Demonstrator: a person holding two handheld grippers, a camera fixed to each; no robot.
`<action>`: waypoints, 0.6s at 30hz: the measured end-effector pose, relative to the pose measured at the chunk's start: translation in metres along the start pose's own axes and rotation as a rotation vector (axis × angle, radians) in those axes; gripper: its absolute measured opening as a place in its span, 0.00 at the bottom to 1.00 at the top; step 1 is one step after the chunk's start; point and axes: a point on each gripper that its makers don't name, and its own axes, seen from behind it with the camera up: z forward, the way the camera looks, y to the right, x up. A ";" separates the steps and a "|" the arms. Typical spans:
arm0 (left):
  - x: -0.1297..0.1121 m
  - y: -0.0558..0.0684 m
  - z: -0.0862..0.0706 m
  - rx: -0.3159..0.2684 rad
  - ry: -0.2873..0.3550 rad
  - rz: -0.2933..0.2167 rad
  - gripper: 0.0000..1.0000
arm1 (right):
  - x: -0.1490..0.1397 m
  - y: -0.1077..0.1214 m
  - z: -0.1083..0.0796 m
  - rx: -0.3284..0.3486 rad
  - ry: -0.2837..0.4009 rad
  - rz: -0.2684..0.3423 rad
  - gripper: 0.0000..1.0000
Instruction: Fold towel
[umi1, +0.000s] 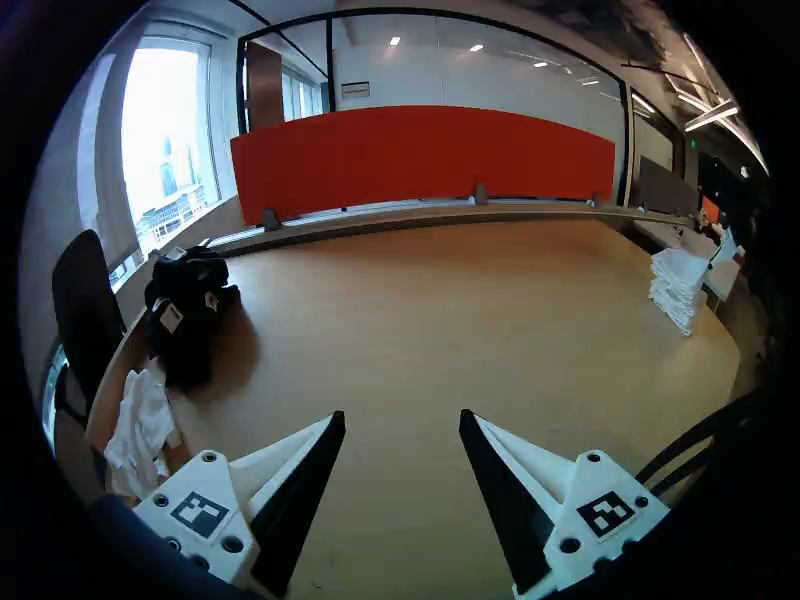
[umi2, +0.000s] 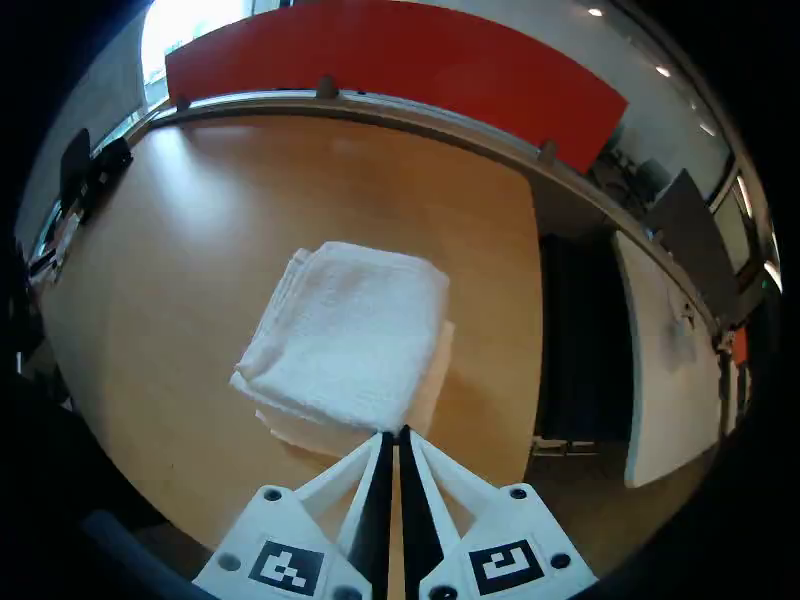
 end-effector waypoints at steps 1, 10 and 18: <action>0.000 0.000 0.000 0.000 0.000 0.000 0.84 | -0.001 0.000 0.001 0.000 -0.001 0.009 0.04; -0.001 -0.002 -0.001 0.005 -0.003 0.001 0.84 | -0.013 0.004 0.012 -0.002 -0.020 0.060 0.04; 0.000 -0.002 -0.003 0.010 -0.005 0.005 0.84 | -0.029 0.001 0.026 0.006 -0.055 0.093 0.04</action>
